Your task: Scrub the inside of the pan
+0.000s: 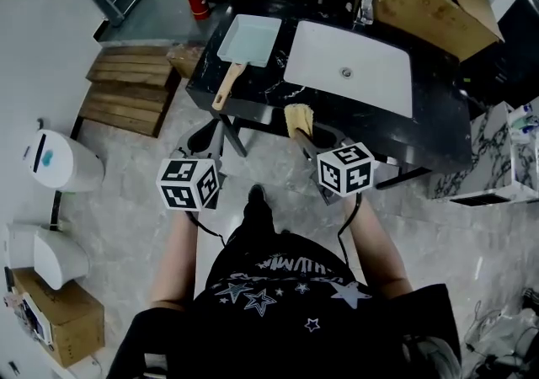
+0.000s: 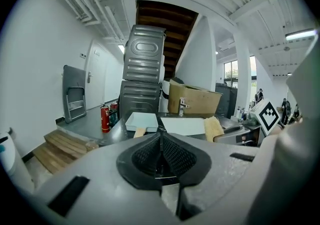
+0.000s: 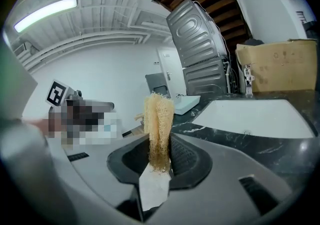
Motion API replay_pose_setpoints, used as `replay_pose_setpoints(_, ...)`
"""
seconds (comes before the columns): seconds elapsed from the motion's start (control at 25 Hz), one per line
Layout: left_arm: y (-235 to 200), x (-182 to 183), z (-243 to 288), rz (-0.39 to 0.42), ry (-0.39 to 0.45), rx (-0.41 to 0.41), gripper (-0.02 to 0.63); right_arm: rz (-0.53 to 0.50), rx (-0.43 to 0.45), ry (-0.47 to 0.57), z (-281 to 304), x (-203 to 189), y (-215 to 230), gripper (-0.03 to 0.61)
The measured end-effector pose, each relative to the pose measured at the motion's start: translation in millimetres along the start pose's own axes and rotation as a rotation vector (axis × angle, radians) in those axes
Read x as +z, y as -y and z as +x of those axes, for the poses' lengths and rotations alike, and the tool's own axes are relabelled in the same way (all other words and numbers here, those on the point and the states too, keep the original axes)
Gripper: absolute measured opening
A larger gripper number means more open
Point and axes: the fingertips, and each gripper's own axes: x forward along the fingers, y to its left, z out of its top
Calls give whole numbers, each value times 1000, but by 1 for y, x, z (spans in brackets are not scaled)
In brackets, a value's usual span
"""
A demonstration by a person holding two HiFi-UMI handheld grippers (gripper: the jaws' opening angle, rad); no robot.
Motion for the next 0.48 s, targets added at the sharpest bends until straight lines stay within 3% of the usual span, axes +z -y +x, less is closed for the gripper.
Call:
replay_pose_setpoints(0.36,-45,16,68,-13,-70,-77,10,-6,-32,3,72,54,33,90)
replay_pose_setpoints(0.4,-50,14,73,-21,-87,-90,27,-9,-35,-1,80,57,34,89)
replay_pose_setpoints(0.48,-55,9,82,-43,-128,-136,142,-21,-41,-8,95,65,37,89)
